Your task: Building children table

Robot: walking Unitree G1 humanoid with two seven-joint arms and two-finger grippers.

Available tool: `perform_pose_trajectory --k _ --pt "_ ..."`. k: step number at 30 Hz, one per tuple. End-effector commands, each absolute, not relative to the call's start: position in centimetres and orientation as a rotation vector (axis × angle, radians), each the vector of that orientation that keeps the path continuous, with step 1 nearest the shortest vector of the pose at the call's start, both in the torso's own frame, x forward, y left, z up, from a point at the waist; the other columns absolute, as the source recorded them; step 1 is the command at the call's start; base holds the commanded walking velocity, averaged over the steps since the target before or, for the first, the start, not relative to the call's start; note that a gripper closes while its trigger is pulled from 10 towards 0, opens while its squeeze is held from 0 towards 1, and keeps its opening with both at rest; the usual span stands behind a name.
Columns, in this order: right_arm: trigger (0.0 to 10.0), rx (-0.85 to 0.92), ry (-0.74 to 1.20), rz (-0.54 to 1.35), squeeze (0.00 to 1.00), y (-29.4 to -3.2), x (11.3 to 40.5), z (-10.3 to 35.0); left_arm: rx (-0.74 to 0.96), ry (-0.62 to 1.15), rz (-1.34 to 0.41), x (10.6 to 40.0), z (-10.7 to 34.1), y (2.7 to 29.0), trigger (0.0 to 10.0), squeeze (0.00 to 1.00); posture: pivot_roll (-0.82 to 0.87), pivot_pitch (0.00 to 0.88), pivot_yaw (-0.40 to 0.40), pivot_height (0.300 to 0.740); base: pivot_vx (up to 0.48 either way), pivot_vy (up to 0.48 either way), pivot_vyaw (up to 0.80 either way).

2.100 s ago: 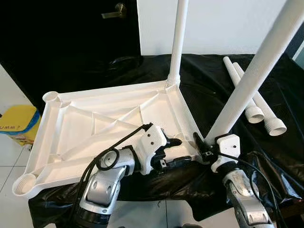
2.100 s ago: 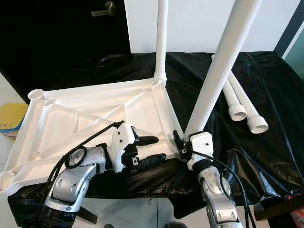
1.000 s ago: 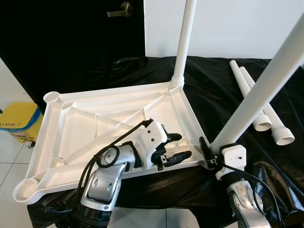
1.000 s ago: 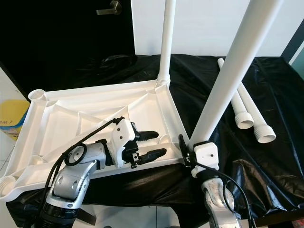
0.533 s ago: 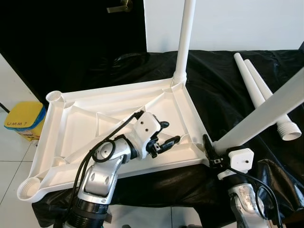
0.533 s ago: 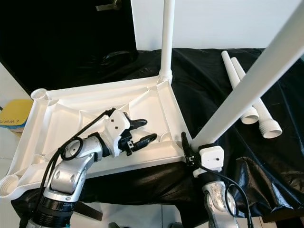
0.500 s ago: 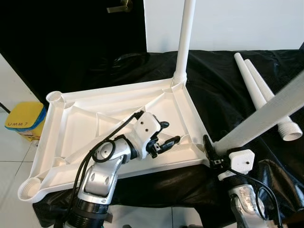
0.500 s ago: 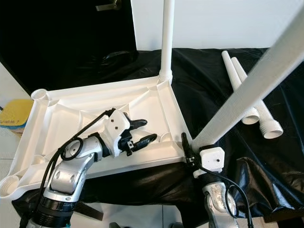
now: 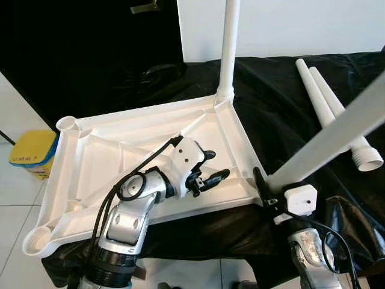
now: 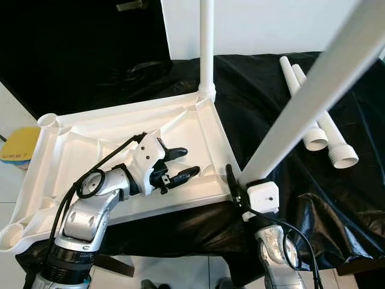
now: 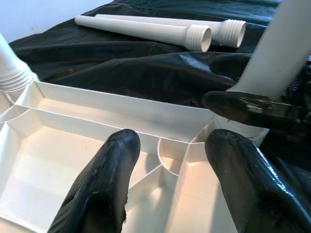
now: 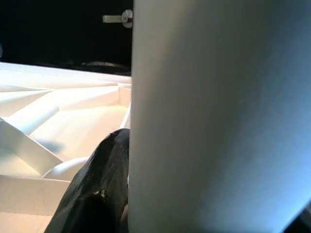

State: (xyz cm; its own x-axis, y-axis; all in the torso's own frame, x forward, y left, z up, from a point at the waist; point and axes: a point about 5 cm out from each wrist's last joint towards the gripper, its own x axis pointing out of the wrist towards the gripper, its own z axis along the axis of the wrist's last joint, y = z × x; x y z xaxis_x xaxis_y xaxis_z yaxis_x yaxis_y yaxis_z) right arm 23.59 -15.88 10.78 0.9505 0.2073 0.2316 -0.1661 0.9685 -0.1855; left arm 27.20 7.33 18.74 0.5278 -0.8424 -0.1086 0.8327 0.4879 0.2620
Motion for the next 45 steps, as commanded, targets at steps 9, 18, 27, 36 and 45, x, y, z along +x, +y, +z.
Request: perform_pose_trajectory --k 9,18,27,36,45 --pt "10.0 -0.099 0.174 0.134 0.00 -16.6 22.9 4.9 0.283 -0.036 -0.995 27.3 18.6 7.1 10.0 0.00 -0.18 0.136 0.087 0.740 0.000 0.000 0.00" --pt "10.0 -0.033 0.197 0.108 0.00 -16.7 23.3 5.3 0.281 -0.043 -0.998 27.4 18.7 6.9 10.0 0.00 -0.19 0.122 0.077 0.740 0.000 0.000 0.00" --pt "10.0 -0.003 0.240 0.121 0.00 -16.5 23.1 5.5 0.282 -0.048 -1.000 27.4 18.6 6.7 10.0 0.00 -0.19 0.109 0.064 0.740 0.000 0.000 0.00" --pt "10.0 0.015 0.304 0.169 0.00 -16.1 22.9 5.1 0.278 -0.054 -0.995 27.4 18.7 6.5 10.0 0.00 -0.19 0.098 0.054 0.740 0.000 0.000 0.00" --pt "10.0 -0.053 0.296 0.206 0.00 -16.2 22.6 5.3 0.277 -0.063 -0.994 27.5 18.6 6.3 10.0 0.00 -0.20 0.089 0.046 0.740 0.000 0.000 0.00"
